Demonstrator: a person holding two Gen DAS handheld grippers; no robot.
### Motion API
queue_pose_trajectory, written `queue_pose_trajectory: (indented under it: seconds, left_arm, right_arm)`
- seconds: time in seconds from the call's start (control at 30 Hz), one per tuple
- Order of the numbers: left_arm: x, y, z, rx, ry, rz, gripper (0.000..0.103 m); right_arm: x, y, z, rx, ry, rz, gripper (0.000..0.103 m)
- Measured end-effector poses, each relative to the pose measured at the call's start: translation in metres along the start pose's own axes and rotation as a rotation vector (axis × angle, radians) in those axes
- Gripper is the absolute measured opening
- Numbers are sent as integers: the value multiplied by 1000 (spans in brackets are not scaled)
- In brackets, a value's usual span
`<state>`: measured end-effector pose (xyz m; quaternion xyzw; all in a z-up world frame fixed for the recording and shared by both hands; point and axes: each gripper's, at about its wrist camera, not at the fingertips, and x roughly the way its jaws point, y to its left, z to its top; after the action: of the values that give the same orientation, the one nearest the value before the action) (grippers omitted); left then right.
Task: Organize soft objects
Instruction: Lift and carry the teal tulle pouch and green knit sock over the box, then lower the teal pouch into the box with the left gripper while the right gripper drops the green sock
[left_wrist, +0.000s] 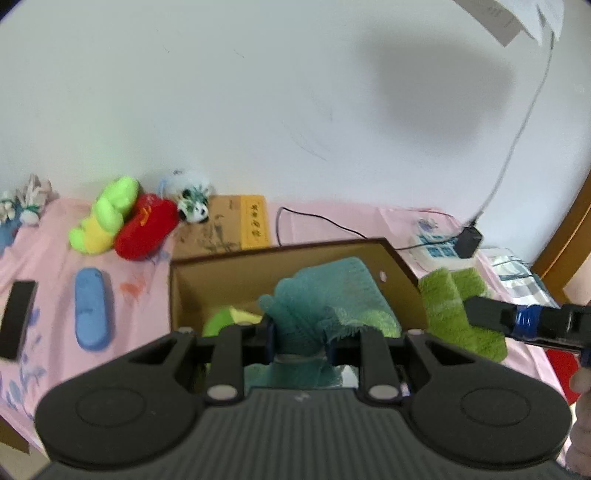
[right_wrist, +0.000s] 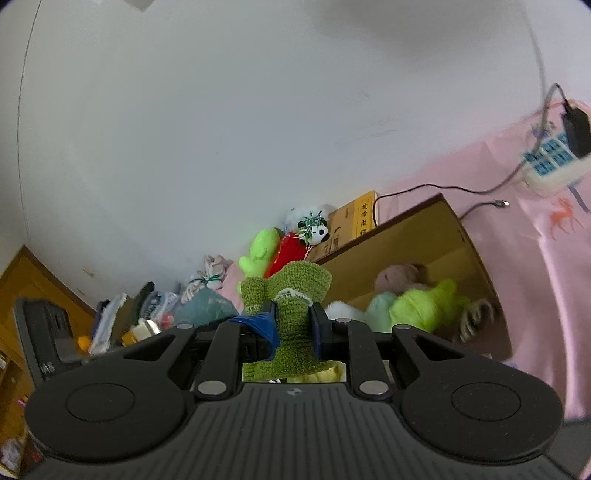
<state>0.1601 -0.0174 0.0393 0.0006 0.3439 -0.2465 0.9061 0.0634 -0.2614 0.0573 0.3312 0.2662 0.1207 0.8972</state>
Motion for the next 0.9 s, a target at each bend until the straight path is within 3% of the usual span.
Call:
queue_pose_trajectory:
  seconds: [0.17, 0.47, 0.63, 0.73, 0.9]
  left_arm:
    - [30, 8, 8, 13, 24, 43, 24]
    - [78, 27, -17, -79, 136, 60, 24]
    - [89, 28, -28, -89, 161, 72, 40]
    - [89, 29, -28, -86, 153, 89, 59]
    - [84, 26, -26, -52, 144, 141, 65]
  right_arm:
    - [39, 3, 3, -62, 56, -55, 0]
    - [87, -10, -14, -165, 159, -144, 4]
    - [103, -15, -22, -220, 189, -194, 8]
    - [103, -20, -22, -224, 188, -217, 9]
    - [97, -21, -17, -246, 152, -255, 9]
